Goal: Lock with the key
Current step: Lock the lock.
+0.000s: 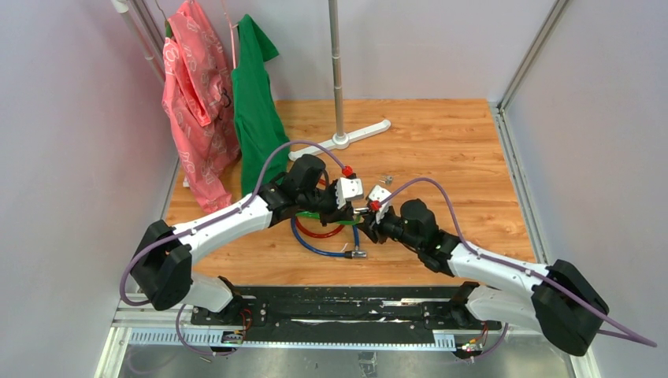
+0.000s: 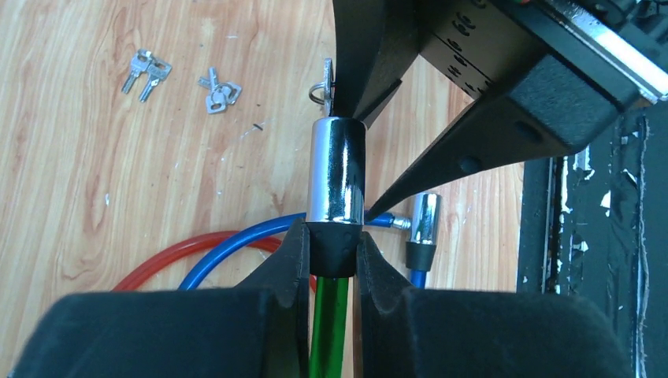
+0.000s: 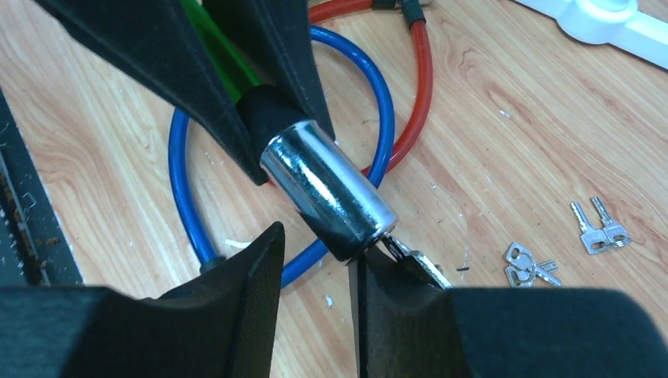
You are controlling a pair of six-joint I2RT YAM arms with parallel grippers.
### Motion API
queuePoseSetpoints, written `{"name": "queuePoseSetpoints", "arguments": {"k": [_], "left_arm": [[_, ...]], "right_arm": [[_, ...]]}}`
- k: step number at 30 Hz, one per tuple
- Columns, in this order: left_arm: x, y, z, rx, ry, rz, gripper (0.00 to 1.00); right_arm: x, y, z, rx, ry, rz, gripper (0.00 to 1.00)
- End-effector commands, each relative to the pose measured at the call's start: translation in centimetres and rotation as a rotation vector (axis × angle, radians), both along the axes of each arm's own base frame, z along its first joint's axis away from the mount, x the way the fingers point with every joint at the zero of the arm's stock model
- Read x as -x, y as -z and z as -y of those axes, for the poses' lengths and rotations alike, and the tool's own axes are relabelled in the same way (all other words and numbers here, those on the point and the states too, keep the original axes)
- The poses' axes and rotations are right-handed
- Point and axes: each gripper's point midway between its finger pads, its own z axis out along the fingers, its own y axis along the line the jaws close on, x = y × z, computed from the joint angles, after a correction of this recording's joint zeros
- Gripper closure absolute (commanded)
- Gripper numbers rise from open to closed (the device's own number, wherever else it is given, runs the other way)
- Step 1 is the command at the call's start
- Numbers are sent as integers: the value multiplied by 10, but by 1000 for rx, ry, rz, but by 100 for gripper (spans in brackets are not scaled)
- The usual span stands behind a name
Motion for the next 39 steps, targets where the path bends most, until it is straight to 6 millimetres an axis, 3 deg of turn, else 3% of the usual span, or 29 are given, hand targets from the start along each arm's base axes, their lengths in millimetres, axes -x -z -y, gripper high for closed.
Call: {"name": "queuePoseSetpoints", "arguments": {"k": [1, 6, 10, 13, 16, 18, 20, 23, 25, 27, 29, 32, 35, 39], "left_arm": [[10, 42, -27, -144, -21, -91, 100], [5, 39, -25, -125, -27, -81, 100], [5, 39, -27, -126, -21, -71, 100], [3, 38, -27, -123, -27, -60, 100], [4, 37, -27, -117, -23, -61, 100], [5, 35, -27, -109, -19, -60, 100], [5, 34, -27, -103, -20, -58, 100], [6, 32, -26, -95, -20, -66, 100], [7, 30, -25, -90, -17, -64, 100], [5, 29, -25, -90, -20, -63, 100], [5, 28, -25, -91, -18, -60, 100], [7, 28, -24, -86, -11, -67, 100], [7, 26, -22, -73, -7, -61, 100], [7, 24, -22, -66, -9, -58, 100]], "right_arm": [[3, -24, 0, -22, -22, 46, 59], [17, -19, 5, 17, -54, -33, 53], [47, -22, 13, 79, -131, -169, 49], [76, -44, 19, 48, -226, -275, 47], [85, -73, 29, -26, -219, -386, 45], [77, -92, 38, -91, -168, -453, 45], [53, -100, 50, -177, -16, -539, 45], [9, -100, 71, -294, 208, -632, 46], [-13, -87, 80, -333, 357, -687, 53], [-22, -80, 80, -370, 443, -776, 60], [-19, -87, 66, -391, 388, -827, 64], [-6, -96, 42, -299, 198, -606, 63], [11, -77, 39, -189, 33, -402, 62], [-5, -64, 45, -167, 9, -152, 61]]}}
